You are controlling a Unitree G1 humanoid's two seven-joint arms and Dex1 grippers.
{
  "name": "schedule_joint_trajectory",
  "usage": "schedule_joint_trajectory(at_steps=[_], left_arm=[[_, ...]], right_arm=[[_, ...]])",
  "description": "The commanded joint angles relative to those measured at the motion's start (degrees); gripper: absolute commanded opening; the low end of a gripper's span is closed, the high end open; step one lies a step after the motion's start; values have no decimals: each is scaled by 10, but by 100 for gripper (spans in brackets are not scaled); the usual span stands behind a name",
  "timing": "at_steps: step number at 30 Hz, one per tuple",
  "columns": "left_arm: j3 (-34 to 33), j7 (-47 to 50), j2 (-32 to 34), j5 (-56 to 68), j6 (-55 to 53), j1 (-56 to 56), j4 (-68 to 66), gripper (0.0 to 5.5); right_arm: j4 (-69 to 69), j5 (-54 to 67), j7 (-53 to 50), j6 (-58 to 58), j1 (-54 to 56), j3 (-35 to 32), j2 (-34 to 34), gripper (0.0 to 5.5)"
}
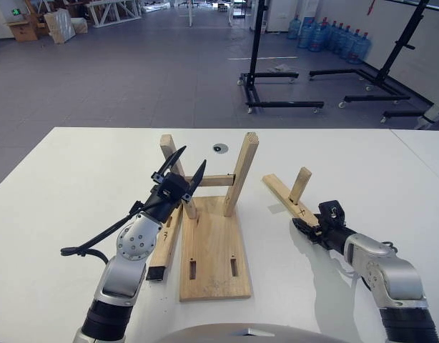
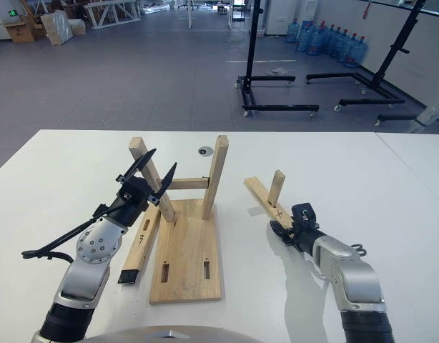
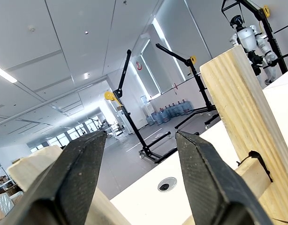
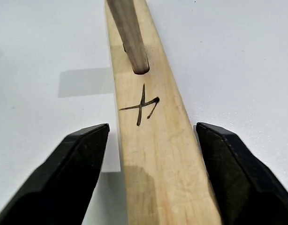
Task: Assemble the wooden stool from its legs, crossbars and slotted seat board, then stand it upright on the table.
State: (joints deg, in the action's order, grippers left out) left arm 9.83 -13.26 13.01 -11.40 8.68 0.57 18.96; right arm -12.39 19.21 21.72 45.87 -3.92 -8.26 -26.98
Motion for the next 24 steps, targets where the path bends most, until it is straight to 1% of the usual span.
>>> schedule_joint_trajectory(at_steps=[1, 4, 8, 12, 13, 14, 15, 17, 18, 19, 21, 22, 24], left_arm=[[1, 1, -1, 0, 1, 5, -5, 268], [-2, 2, -5, 9, 1, 6, -11, 268], [-20, -10, -14, 66, -12, 13, -9, 268], [-43, -68, -13, 205, -71, 12, 19, 268], [-54, -90, -10, 261, -98, 13, 30, 268], [-63, -117, -3, 332, -129, 9, 49, 268], [-74, -147, 8, 411, -164, 3, 72, 268], [-89, -198, 31, 538, -220, -7, 110, 268], [-94, -228, 48, 600, -245, -13, 130, 268], [-100, -252, 61, 666, -270, -17, 144, 268], [-107, -279, 81, 765, -318, -14, 157, 307], [-107, -288, 92, 796, -339, -10, 159, 316], [-111, -290, 110, 863, -379, 2, 159, 354]], right_arm=[[-14, 2, 13, 28, -3, 10, -16, 267], [-11, -2, 14, 28, 2, 10, -18, 208], [2, -2, -7, 6, 14, -8, 7, 208], [26, 67, -5, -67, 84, -95, 55, 207], [32, 106, 15, -86, 111, -126, 61, 207], [27, 170, 59, -85, 136, -154, 59, 207], [11, 265, 111, -54, 160, -182, 48, 207], [-21, 424, 187, 16, 183, -211, 17, 207], [-39, 477, 217, 42, 183, -212, -1, 207], [-60, 497, 250, 55, 176, -197, -19, 207], [-103, 517, 289, 69, 161, -161, -37, 207], [-124, 519, 298, 70, 152, -142, -39, 207], [-154, 515, 312, 67, 143, -108, -42, 207]])
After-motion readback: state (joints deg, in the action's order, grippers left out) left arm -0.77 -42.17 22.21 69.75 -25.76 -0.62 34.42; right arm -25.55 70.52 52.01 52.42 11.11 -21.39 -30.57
